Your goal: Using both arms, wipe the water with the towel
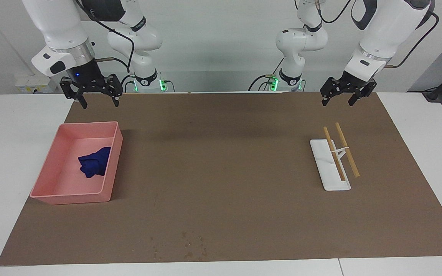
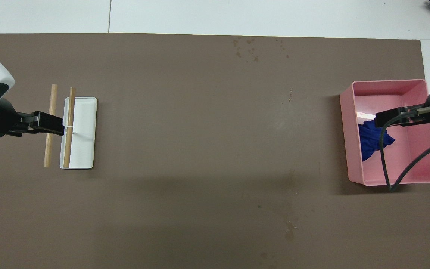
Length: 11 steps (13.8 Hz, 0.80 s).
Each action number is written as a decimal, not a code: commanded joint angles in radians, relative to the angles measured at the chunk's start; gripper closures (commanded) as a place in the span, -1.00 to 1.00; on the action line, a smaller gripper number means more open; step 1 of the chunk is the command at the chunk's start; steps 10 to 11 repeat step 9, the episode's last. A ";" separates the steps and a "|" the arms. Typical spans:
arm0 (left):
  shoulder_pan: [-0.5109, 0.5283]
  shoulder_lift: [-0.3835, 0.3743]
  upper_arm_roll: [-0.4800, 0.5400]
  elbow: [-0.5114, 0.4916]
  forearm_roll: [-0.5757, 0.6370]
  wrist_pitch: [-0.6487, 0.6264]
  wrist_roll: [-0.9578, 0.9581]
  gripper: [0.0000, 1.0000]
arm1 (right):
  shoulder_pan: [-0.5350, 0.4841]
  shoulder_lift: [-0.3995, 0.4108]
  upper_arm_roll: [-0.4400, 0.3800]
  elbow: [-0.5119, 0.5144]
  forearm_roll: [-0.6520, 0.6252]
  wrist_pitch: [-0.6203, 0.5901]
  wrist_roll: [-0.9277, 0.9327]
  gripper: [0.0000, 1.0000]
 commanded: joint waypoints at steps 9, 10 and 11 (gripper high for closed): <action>-0.012 -0.002 0.010 0.007 0.022 -0.018 0.010 -1.00 | -0.013 0.010 0.007 0.018 0.044 -0.010 0.015 -1.00; -0.012 -0.002 0.010 0.007 0.022 -0.018 0.010 -1.00 | -0.013 0.010 0.007 0.018 0.044 -0.010 0.015 -1.00; -0.012 -0.002 0.010 0.007 0.022 -0.018 0.010 -1.00 | -0.013 0.010 0.007 0.018 0.044 -0.010 0.015 -1.00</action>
